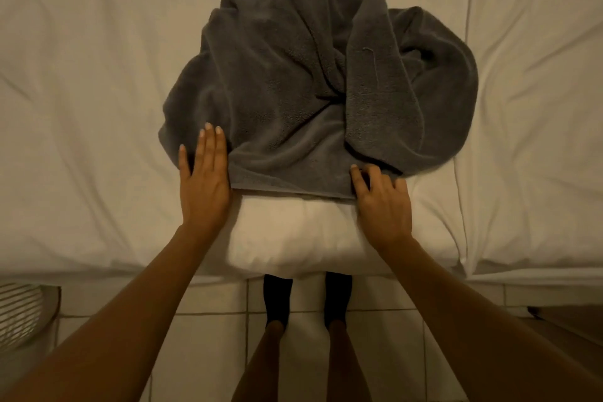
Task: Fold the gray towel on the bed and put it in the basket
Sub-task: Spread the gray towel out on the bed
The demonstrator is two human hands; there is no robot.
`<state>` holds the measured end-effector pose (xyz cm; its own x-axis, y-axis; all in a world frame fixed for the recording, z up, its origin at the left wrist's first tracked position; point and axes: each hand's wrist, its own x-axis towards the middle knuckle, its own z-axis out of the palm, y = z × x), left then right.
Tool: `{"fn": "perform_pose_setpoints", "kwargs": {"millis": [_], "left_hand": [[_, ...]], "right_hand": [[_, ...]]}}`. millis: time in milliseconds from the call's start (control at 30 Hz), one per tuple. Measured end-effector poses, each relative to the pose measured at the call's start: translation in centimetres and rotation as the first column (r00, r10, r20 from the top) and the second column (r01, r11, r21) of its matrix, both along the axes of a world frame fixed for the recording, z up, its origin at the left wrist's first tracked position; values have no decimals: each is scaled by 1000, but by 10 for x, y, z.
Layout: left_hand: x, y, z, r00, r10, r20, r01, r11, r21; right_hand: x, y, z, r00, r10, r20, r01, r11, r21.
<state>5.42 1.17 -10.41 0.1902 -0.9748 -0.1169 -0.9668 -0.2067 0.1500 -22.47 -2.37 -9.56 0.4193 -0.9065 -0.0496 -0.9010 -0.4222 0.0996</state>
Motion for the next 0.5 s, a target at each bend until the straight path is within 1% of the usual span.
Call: {"fn": "perform_pose_setpoints", "kwargs": {"millis": [67,133,233,300,400,500], "left_hand": [[6,6,7,998,52,-30,-52,998,-29],[12,14,14,994,100,-54,-103,993,-55],[18,26,24,986,154,-60,-159,983,-94],[18,30,32,982,176,-74,-184,975,-122],[14,29,44,986,146,-86,-156,979,-128],[18,16,58,995,81,-61,-89,987,-136]], "right_hand": [[1,-3,1,999,30,24,-28,997,-74],[4,-7,3,994,61,88,-46,986,-162],[8,-14,12,983,55,178,-1,956,-293],[10,-18,24,973,37,227,46,936,-350],[7,-25,44,968,-2,252,91,936,-339],[-5,-43,68,982,-75,173,115,966,-231]]}}
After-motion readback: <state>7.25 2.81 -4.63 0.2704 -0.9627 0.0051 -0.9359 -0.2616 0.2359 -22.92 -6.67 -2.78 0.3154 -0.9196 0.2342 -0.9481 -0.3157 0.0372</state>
